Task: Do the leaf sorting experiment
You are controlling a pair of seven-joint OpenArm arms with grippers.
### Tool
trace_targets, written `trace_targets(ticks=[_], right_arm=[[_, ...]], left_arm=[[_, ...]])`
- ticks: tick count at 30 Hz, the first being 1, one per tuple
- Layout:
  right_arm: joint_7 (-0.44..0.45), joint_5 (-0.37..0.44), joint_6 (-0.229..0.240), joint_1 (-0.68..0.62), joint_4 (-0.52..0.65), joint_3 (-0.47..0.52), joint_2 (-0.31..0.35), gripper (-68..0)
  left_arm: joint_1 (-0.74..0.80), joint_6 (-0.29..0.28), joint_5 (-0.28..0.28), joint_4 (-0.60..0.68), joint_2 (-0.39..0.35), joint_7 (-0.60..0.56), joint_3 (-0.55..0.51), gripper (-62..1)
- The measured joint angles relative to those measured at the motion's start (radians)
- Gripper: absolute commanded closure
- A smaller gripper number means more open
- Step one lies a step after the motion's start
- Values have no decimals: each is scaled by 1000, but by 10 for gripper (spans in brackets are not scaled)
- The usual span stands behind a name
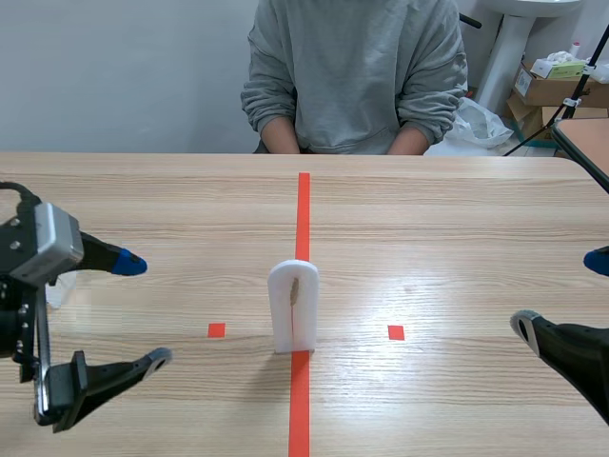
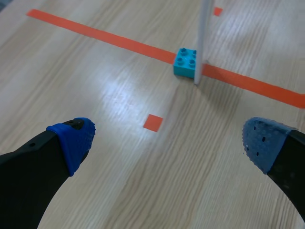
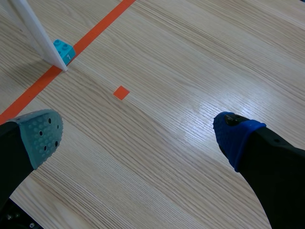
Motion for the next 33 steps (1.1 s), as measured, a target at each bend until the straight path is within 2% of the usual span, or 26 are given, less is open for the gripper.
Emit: trace_targets(ticks=[4, 11, 20, 25, 30, 33], right_arm=[[0, 0, 0, 0, 0, 0, 0, -679], [0, 0, 0, 0, 0, 0, 0, -679], [0, 0, 0, 0, 0, 0, 0, -679], [0, 0, 0, 0, 0, 0, 0, -679], [0, 0, 0, 0, 0, 0, 0, -679], [0, 0, 0, 0, 0, 0, 0, -679]], left_arm=[[-80, 1, 38, -85, 62, -3, 89, -623], [-164, -21, 48, -187, 179, -21, 192, -623], [-171, -29, 47, -269, 321, -24, 204, -623], [-171, -1, 47, -311, 389, -43, 204, -623], [-171, 75, 47, -328, 436, -43, 204, -623], [-171, 82, 50, -335, 459, -42, 204, -623]])
